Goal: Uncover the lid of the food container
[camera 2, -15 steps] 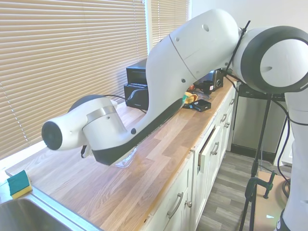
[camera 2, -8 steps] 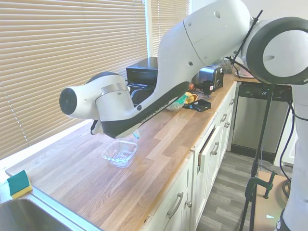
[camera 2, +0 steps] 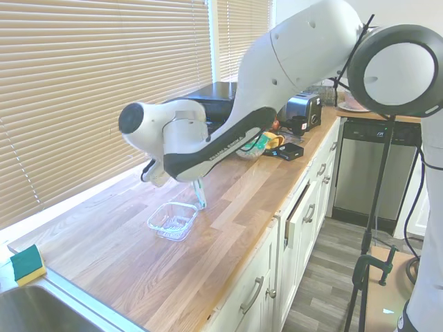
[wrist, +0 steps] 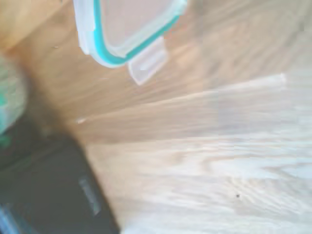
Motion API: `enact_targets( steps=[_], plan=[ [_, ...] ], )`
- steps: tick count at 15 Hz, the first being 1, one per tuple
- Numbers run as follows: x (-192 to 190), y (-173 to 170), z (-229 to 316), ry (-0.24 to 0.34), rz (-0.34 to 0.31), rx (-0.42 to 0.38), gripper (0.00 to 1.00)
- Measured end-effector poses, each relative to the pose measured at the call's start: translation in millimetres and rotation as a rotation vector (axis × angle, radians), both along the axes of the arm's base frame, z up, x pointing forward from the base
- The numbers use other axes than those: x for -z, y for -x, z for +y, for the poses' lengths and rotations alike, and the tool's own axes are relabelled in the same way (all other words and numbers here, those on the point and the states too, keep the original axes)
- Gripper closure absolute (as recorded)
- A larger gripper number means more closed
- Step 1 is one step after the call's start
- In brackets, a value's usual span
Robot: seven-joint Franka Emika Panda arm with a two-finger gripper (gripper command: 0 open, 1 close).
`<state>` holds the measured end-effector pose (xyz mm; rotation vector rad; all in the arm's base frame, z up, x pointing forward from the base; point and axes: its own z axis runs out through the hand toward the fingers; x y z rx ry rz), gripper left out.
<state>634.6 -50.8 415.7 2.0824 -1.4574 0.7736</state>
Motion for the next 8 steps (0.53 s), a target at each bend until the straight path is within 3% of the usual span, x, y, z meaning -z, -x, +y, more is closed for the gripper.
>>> enact_targets(
  steps=[4,8],
  plan=[
    [-5,30,-39,-0.122,-0.043,0.031,1.0],
    [28,62,-68,-0.244,-0.009,0.066,1.0]
  ],
)
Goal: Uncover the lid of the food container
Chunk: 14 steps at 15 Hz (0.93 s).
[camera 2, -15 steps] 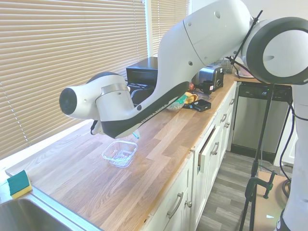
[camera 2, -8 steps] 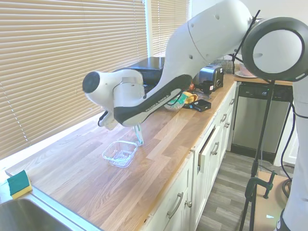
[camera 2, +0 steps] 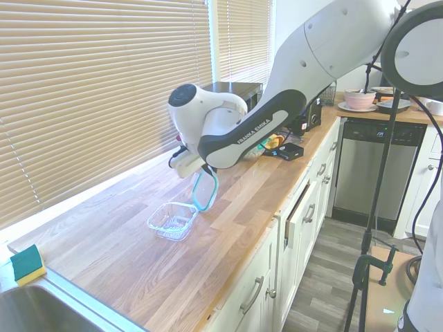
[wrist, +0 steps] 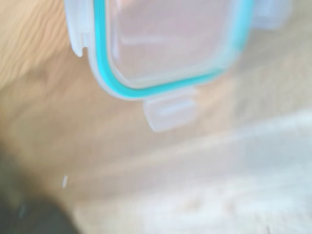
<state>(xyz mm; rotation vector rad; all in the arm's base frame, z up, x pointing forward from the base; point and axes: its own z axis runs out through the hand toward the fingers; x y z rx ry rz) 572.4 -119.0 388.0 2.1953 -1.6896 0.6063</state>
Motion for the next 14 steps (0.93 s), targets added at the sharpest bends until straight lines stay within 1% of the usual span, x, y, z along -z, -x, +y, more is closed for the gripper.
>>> enact_targets(
  steps=[2,4,6,7,10,14],
  plan=[
    [16,12,-15,-0.014,0.025,0.025,1.0],
    [24,20,-26,-0.012,0.039,0.044,1.0],
    [29,24,-30,-0.006,0.052,0.046,1.0],
    [32,25,-30,-0.003,0.057,0.041,0.0],
    [42,28,-26,0.002,0.069,0.026,0.0],
    [45,27,-25,0.001,0.069,0.03,0.0]
  ],
)
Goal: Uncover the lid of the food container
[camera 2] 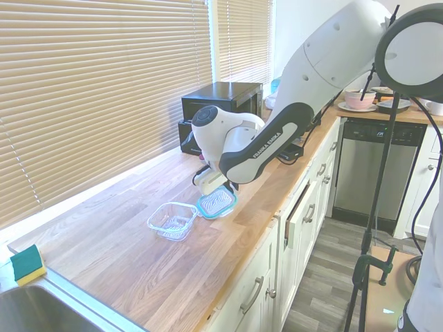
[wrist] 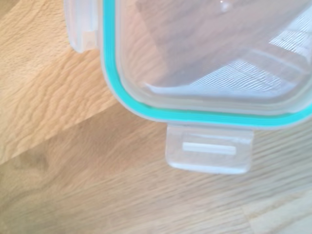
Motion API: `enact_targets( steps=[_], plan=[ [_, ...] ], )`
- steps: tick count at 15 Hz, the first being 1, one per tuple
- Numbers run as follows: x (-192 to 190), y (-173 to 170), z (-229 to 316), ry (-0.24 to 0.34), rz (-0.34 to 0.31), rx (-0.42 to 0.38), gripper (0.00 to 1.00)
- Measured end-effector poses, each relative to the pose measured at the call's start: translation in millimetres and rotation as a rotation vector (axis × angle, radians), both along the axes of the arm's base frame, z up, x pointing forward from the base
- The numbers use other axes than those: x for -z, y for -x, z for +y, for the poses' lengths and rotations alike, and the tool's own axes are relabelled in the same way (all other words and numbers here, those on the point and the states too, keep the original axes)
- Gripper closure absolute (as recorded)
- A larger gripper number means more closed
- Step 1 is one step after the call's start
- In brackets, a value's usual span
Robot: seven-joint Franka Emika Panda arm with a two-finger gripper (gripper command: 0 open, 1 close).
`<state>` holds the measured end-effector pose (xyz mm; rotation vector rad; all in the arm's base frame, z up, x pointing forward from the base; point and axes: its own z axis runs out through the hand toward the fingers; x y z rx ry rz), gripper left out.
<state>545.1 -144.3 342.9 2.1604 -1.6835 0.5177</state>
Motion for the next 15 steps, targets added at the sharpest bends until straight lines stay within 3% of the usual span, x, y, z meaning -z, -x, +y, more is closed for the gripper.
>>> enact_targets(
  steps=[8,11,15],
  plan=[
    [-4,-1,-4,0.002,-0.013,0.011,0.0],
    [-26,-7,8,-0.007,-0.075,-0.015,0.0],
    [-93,-6,47,-0.083,-0.19,-0.061,0.0]
  ],
)
